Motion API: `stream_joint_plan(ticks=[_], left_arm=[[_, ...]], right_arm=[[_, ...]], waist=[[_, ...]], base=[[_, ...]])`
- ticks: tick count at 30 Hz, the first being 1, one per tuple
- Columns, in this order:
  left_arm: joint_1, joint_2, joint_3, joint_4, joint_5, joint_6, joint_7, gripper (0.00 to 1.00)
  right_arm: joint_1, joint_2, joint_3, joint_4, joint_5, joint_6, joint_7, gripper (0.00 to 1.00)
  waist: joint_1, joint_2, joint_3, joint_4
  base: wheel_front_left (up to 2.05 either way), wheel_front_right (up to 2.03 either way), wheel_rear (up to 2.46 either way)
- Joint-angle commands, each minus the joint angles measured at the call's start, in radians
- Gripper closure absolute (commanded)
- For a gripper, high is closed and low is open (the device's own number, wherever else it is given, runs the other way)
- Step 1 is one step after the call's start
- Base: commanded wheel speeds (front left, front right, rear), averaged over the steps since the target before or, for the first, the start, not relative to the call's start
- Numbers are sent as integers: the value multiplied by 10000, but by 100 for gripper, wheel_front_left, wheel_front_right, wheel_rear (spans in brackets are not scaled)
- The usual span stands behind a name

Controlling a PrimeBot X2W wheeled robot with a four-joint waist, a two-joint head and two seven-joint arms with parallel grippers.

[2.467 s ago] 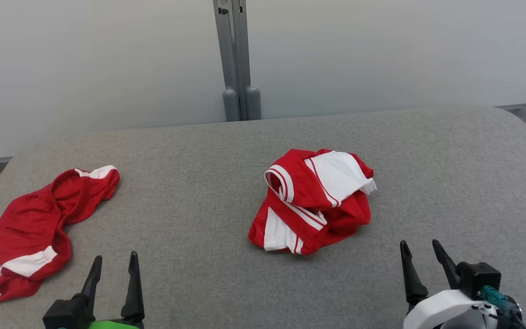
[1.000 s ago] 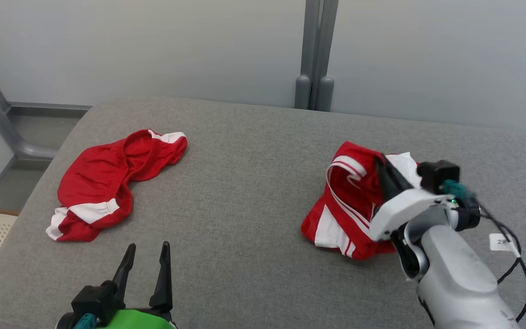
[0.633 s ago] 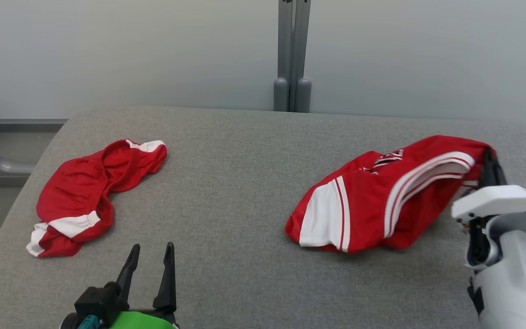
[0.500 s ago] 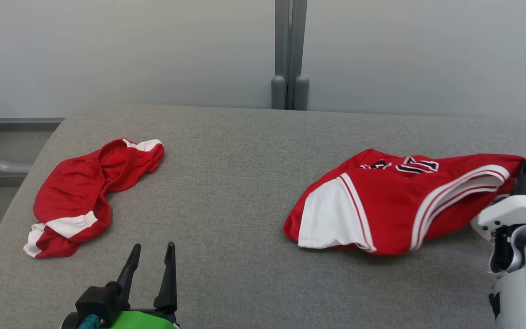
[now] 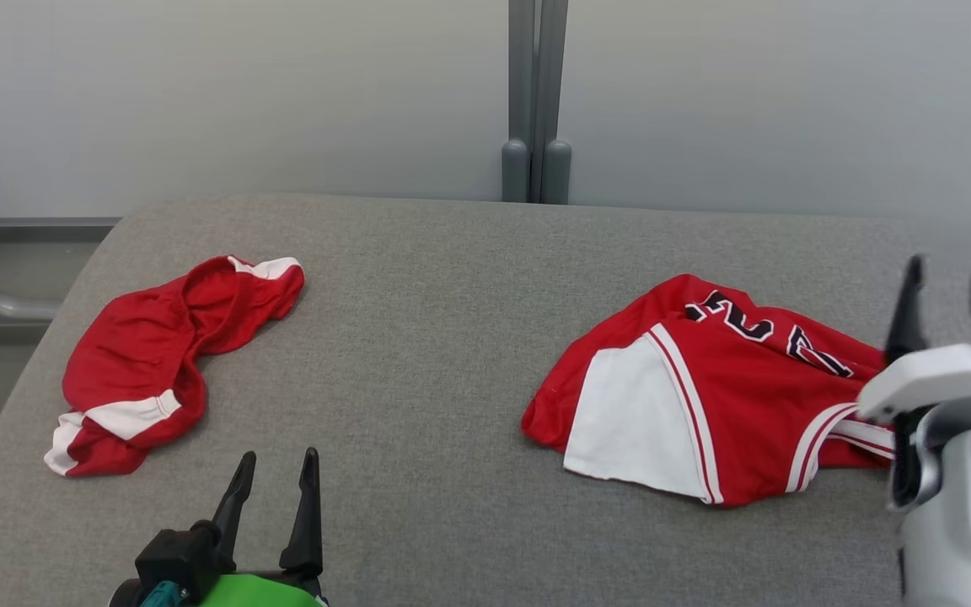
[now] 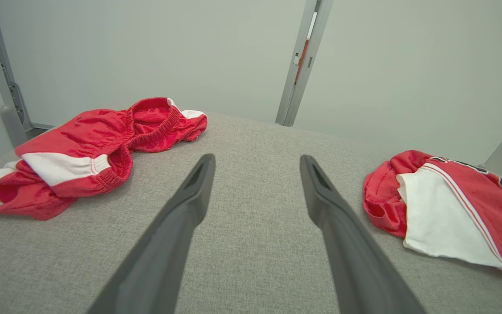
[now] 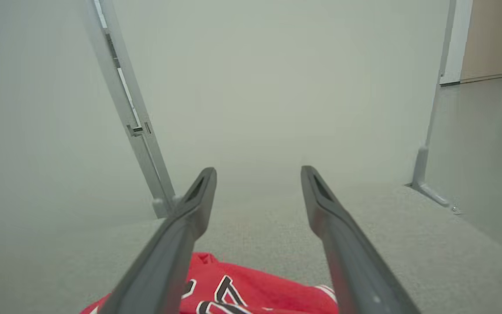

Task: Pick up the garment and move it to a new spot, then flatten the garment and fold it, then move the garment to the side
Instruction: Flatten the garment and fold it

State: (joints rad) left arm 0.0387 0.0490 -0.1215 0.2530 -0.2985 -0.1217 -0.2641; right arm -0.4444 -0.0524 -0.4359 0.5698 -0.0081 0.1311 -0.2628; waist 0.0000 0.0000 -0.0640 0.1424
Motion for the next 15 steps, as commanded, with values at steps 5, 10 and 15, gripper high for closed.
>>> stream_joint_plan(ticks=[5, 10, 15], left_arm=[[98, 25, 111, -70, -86, 69, -6, 0], [157, 27, 135, -125, -98, 81, -6, 0], [93, 27, 91, -146, -70, 62, -6, 0]], right_arm=[[1685, -1, 2341, 170, 1369, -8, 643, 0], [2788, -2, 3573, 183, 2126, -10, 1559, 0], [2876, -2, 3931, 589, 2310, -10, 1954, 0]], waist=[[0, 0, -102, -207], [0, 0, -76, -364], [0, 0, 29, -373]], base=[[0, 0, 0], [0, 0, 0], [0, 0, 0]])
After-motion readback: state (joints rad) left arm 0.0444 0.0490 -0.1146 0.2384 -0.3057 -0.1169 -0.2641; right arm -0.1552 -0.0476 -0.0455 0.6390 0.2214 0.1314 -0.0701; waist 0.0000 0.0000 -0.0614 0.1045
